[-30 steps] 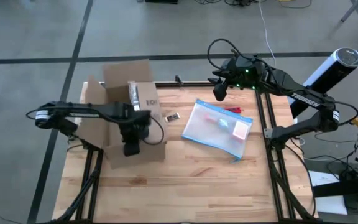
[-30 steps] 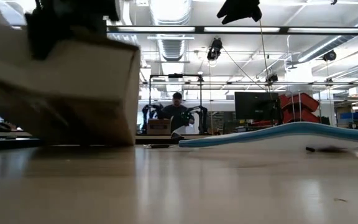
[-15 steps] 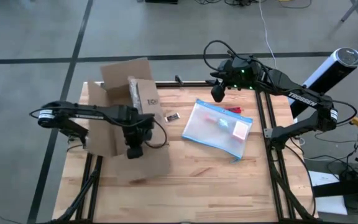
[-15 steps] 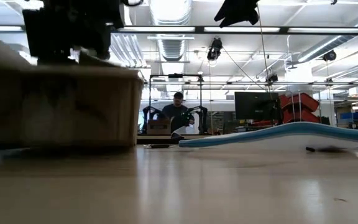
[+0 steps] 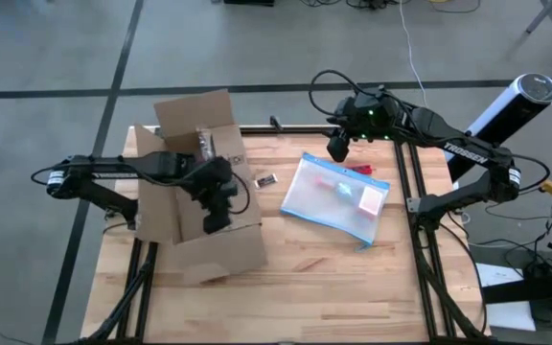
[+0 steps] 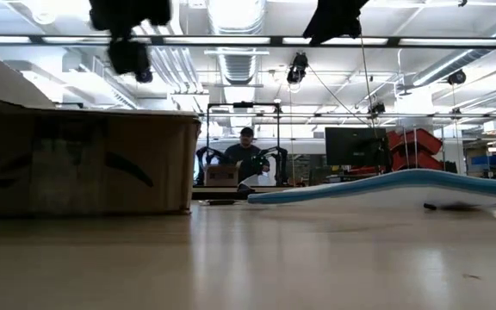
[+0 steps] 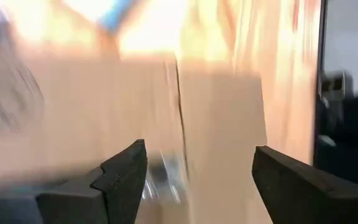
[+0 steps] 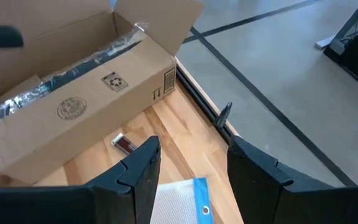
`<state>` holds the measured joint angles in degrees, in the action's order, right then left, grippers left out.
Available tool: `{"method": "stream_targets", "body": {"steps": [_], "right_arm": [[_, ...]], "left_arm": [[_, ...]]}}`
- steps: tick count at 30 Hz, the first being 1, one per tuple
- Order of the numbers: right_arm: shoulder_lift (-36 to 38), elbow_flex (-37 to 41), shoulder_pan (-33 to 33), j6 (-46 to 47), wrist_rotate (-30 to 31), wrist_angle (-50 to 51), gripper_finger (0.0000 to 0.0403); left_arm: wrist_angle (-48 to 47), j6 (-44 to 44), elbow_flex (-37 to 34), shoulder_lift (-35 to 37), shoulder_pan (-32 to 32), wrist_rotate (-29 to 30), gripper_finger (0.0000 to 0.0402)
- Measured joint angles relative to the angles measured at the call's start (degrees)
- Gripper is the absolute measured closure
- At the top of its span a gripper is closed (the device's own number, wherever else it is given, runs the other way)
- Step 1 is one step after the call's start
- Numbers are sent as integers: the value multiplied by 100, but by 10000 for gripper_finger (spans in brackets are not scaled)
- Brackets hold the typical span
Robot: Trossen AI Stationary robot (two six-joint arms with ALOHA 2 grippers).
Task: Unpack boxes
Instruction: Open the blue transparent zip bag
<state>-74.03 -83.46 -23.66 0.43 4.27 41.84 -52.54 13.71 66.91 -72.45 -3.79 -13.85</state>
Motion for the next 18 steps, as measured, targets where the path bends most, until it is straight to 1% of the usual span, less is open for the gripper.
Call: {"method": "stream_targets", "body": {"steps": [4,7,9,12,18], "right_arm": [[104,2,2,44,-22,308,261],[154,2,2,110,-26,1010,270],[154,2,35,218,-26,1492,275],[156,2,117,392,-34,1914,280],[158,2,282,598,-27,1872,276]], "left_arm": [[519,-474,455,-393,0,591,141],[734,-1002,823,-832,0,1010,143],[902,-1390,1032,-1177,-1,1158,143],[1197,-1927,1304,-1750,0,1229,142],[1472,-2726,1909,-2942,11,1233,142]]}}
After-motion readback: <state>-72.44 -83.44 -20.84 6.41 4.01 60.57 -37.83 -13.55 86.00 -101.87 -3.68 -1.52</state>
